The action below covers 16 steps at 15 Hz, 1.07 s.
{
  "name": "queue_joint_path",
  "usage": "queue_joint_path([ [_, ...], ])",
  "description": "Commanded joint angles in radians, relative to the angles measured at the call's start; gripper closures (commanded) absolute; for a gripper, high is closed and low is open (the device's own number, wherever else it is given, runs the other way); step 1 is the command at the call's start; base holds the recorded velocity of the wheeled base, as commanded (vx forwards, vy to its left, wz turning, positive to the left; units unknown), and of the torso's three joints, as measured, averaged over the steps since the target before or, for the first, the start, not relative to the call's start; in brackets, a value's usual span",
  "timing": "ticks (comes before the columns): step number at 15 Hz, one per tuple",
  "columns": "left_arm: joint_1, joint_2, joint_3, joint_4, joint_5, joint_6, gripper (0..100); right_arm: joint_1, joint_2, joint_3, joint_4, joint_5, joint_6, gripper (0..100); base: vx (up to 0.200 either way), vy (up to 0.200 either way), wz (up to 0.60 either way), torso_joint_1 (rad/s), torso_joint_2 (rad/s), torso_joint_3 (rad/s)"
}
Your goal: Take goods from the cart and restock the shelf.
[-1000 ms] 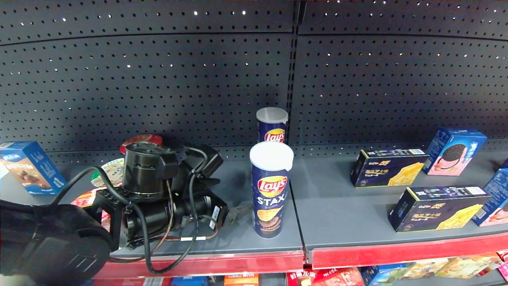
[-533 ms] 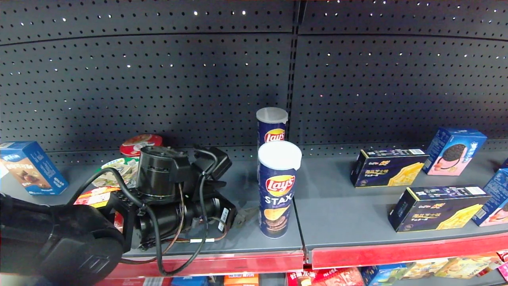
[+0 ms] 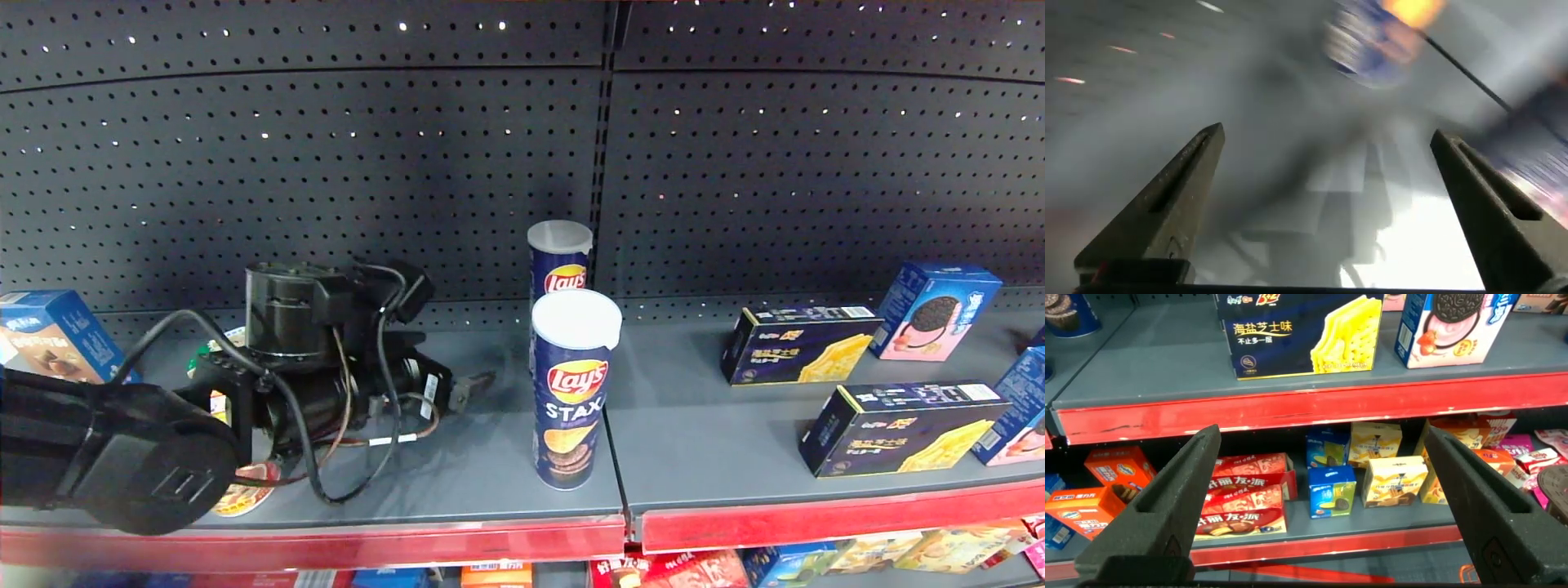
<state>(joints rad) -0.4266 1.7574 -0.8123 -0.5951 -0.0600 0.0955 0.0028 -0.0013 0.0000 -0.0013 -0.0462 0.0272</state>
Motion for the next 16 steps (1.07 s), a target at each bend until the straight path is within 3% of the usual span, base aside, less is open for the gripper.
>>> queue_joint_path([
  [1,0.098,-0.053,-0.1,0.0,0.034,0.036,0,0.0,0.001,0.0,0.0,0.0,0.0,0,0.0,0.0,0.0,0.0,0.0,0.0],
  [2,0.114,-0.065,-0.116,0.0,0.04,0.044,0,0.0,0.001,0.0,0.0,0.0,0.0,0,0.0,0.0,0.0,0.0,0.0,0.0],
  [3,0.152,-0.119,-0.162,0.0,0.069,0.058,0,0.0,0.001,0.0,0.0,0.0,0.0,0,0.0,0.0,0.0,0.0,0.0,0.0],
  [5,0.169,-0.202,-0.183,0.0,0.141,0.062,0,0.0,0.001,0.0,0.0,0.0,0.0,0,0.0,0.0,0.0,0.0,0.0,0.0],
  [7,0.166,-0.332,-0.159,0.003,0.309,0.047,0,0.0,0.001,0.0,0.0,0.0,0.0,0,0.0,0.0,0.0,0.0,0.0,0.0],
  [8,0.166,-0.397,-0.122,0.001,0.362,0.039,0,0.0,0.001,0.0,0.0,0.0,0.0,0,0.0,0.0,0.0,0.0,0.0,0.0],
  [9,0.166,-0.397,-0.122,0.001,0.362,0.039,0,0.0,0.001,0.0,0.0,0.0,0.0,0,0.0,0.0,0.0,0.0,0.0,0.0],
  [11,0.279,-0.63,0.032,0.012,0.362,-0.007,0,0.0,0.001,0.0,0.0,0.0,0.0,0,0.0,0.0,0.0,0.0,0.0,0.0],
  [13,0.333,-0.82,0.208,0.028,0.359,-0.023,0,0.0,0.001,0.0,0.0,0.0,0.0,0,0.0,0.0,0.0,0.0,0.0,0.0],
  [15,0.414,-0.96,0.302,0.083,0.348,-0.046,0,0.0,0.001,0.0,0.0,0.0,0.0,0,0.0,0.0,0.0,0.0,0.0,0.0],
  [16,0.425,-1.024,0.337,0.112,0.345,-0.056,0,0.0,0.001,0.0,0.0,0.0,0.0,0,0.0,0.0,0.0,0.0,0.0,0.0],
])
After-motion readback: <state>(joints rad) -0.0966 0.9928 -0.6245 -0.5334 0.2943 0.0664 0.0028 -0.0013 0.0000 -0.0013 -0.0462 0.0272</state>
